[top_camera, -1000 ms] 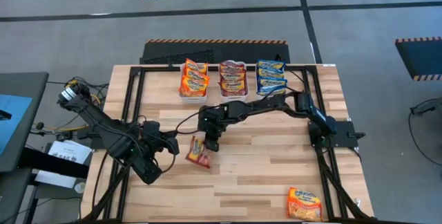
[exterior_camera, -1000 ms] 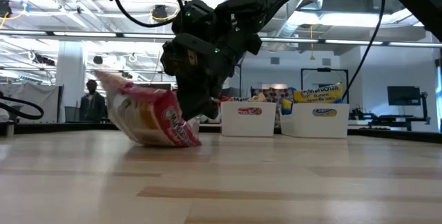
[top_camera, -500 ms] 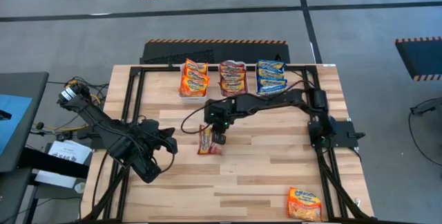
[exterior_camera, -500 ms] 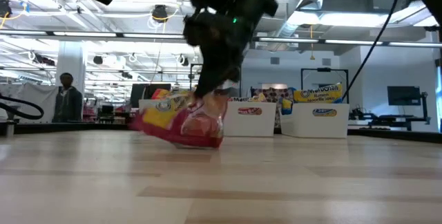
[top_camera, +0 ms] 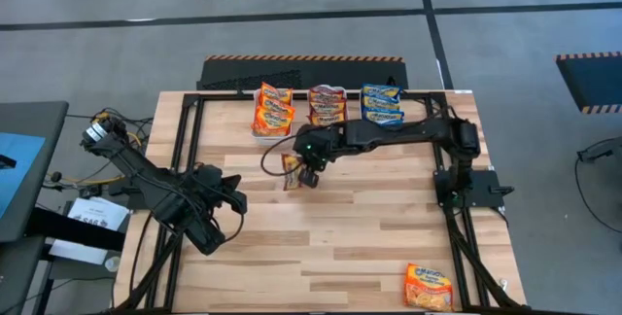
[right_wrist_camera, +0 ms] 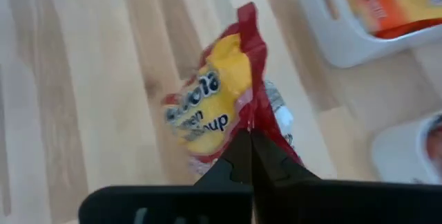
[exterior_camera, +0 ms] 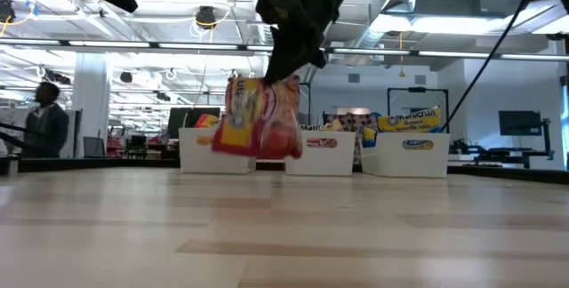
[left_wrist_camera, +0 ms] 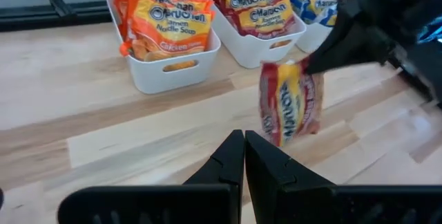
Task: Sort Maruchan noodles
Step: Put the red noodle pack into the middle white bin
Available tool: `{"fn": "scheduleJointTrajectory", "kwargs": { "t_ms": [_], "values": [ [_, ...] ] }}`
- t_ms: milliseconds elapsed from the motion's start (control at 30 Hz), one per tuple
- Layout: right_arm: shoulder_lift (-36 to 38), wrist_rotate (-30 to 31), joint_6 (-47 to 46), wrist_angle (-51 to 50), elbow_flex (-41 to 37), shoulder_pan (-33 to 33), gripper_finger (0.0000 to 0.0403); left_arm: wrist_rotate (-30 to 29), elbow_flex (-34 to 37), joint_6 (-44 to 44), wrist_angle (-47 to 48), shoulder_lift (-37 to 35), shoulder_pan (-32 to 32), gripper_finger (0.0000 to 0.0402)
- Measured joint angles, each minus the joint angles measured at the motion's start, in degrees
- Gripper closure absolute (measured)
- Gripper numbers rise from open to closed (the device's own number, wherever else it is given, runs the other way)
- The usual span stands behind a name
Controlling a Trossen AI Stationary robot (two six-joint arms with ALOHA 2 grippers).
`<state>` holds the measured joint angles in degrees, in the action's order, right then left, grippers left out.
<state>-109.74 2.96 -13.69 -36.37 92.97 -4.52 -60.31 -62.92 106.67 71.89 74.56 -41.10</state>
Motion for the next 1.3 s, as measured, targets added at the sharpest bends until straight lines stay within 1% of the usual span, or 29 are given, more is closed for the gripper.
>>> {"fn": "scheduleJointTrajectory", "kwargs": {
  "t_ms": [100,267,333,567,667,833,967,1100,1167,1300],
  "values": [
    [1.3,1.05,-0.77,-0.23,0.0,-0.97,0.0398,-0.01,0.0,0.0,1.45,0.0,0.0,0.0401],
    [3.61,5.97,-1.49,-2.05,0.0,-3.2,0.0398,-0.29,0.0,0.13,5.2,0.0,0.3,0.0401],
    [4.69,6.94,-1.78,-2.56,0.0,-4.67,0.0398,-0.38,0.0,0.82,6.2,0.0,1.04,0.0401],
    [8.06,11.1,-3.0,-2.14,0.07,-10.95,0.0398,-0.6,0.0,1.45,8.26,-1.59,5.57,0.0401],
    [9.3,12.2,-4.11,-2.23,0.07,-13.86,0.0398,-0.99,0.0,-0.61,8.55,-3.07,7.75,0.0402],
    [9.33,12.22,-5.28,-1.04,0.09,-17.67,0.0398,-3.21,0.0,-3.9,8.47,-5.33,11.35,0.0401],
    [8.02,11.63,-7.58,-1.05,0.09,-18.04,0.0398,-3.37,0.0,-7.29,8.38,-6.57,14.24,0.0401],
    [7.21,11.48,-8.77,-0.09,0.19,-16.1,0.0398,-3.38,0.0,-10.15,8.34,-7.33,16.21,0.0401],
    [6.91,11.78,-9.25,-1.84,0.04,-15.56,0.0398,-3.26,0.0,-10.99,8.27,-7.5,16.7,0.0402],
    [6.19,12.94,-10.12,-1.07,0.14,-14.31,0.0398,-2.9,0.0,-12.49,8.15,-7.54,17.18,0.0402]
  ]
}}
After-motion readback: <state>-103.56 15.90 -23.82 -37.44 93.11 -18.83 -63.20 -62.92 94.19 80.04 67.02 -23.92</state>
